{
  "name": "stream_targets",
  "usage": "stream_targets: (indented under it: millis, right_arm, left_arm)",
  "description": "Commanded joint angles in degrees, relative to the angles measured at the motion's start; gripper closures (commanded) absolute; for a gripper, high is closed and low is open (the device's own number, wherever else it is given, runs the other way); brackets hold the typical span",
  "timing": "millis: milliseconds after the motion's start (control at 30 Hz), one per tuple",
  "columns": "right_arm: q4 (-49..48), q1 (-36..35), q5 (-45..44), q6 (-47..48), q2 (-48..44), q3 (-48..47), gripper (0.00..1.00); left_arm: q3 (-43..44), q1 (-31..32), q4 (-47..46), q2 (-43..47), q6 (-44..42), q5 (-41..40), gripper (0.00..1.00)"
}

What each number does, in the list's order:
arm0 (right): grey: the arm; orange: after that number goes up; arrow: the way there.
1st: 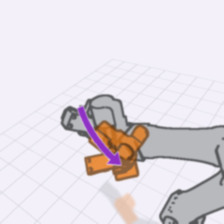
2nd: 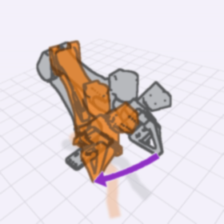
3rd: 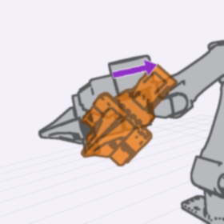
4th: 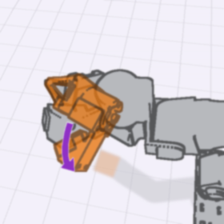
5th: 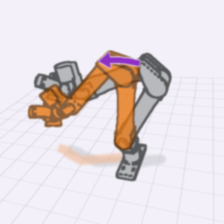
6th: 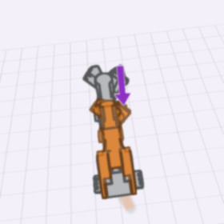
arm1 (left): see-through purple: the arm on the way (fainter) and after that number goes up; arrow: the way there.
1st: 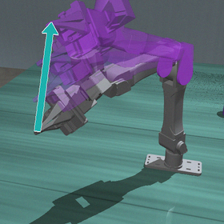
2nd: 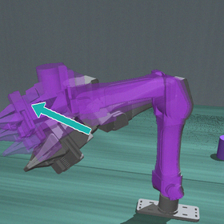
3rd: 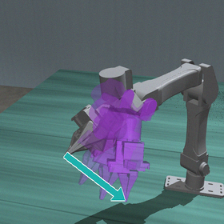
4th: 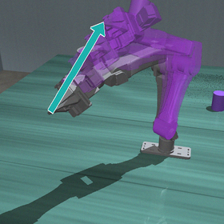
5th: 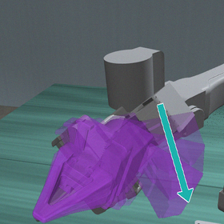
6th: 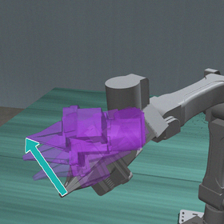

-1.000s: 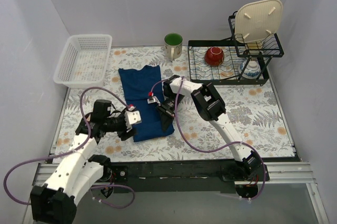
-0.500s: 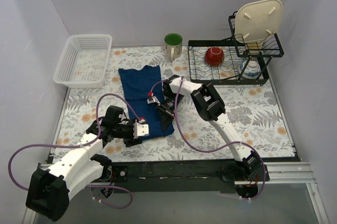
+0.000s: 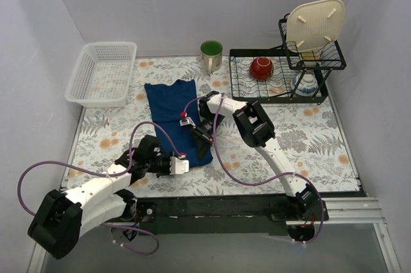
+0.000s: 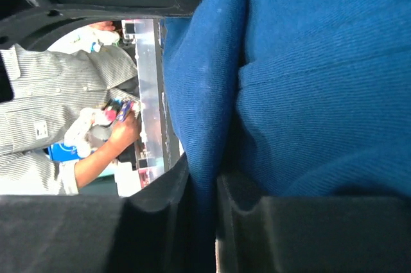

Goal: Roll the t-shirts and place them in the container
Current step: Roll the T-shirt to the center of the board.

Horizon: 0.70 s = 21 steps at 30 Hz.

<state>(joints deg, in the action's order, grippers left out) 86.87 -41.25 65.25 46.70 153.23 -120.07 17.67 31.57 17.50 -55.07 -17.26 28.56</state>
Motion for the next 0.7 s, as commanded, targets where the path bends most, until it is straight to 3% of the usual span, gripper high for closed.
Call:
stream_targets:
  millis: [0, 67, 100, 267, 333, 367, 433, 467, 533, 567, 600, 633, 667]
  right_arm:
    - [-15.23, 2.84, -6.80, 6.48, 1.74, 4.57, 0.68]
    - [-17.52, 4.07, -6.63, 6.56, -3.16, 8.16, 0.60]
    - [-18.13, 4.69, -6.72, 6.56, -5.11, 9.23, 0.41]
    - [-24.09, 9.08, -10.92, 5.25, -21.08, 13.54, 0.30]
    - [-28.66, 10.05, -13.12, 3.41, -26.90, 19.67, 0.01]
    - [-37.56, 10.14, -16.09, 2.01, -34.41, 23.01, 0.01]
    - [-49.10, 9.62, -20.15, -2.56, -43.93, 38.45, 0.01]
    - [-57.69, 9.09, -25.13, -3.71, -55.12, 45.73, 0.01]
    - [-84.22, 6.02, -28.07, -3.72, -66.16, 67.43, 0.01]
    - [-92.24, 4.18, -32.60, -4.59, -74.13, 73.34, 0.01]
    - [-103.89, -0.10, -36.30, -6.25, -76.48, 77.58, 0.01]
    - [-105.31, -2.06, -39.47, -8.18, -77.63, 82.23, 0.02]
    - [-102.89, -3.64, -37.94, -4.81, -77.38, 81.76, 0.10]
  left_arm:
    - [-1.69, 0.59, 2.88, -1.71, -1.02, -6.76, 0.96]
    - [0.07, 0.51, 6.91, -1.80, -0.94, -5.10, 1.00]
    - [2.26, 0.51, 8.68, -1.80, -0.68, -2.74, 1.00]
    - [7.37, 0.33, 15.55, -1.80, 7.40, 4.92, 1.00]
    - [8.96, 0.24, 14.77, -1.88, 13.01, 7.65, 1.00]
    - [9.39, 0.16, 14.50, -1.88, 14.26, 8.79, 1.00]
    - [10.10, -0.72, 12.66, -1.71, 16.54, 10.89, 1.00]
    - [10.10, -1.24, 12.04, -1.62, 16.99, 11.43, 1.00]
    - [11.15, -2.91, 11.59, -2.32, 18.58, 12.83, 1.00]
    - [11.59, -3.44, 11.77, -3.80, 18.49, 13.45, 1.00]
    - [12.12, -4.67, 11.86, -4.60, 18.40, 14.33, 1.00]
    - [13.08, -5.37, 12.29, -5.48, 18.22, 15.90, 1.00]
    - [13.53, -6.08, 12.65, -6.62, 18.14, 16.87, 1.00]
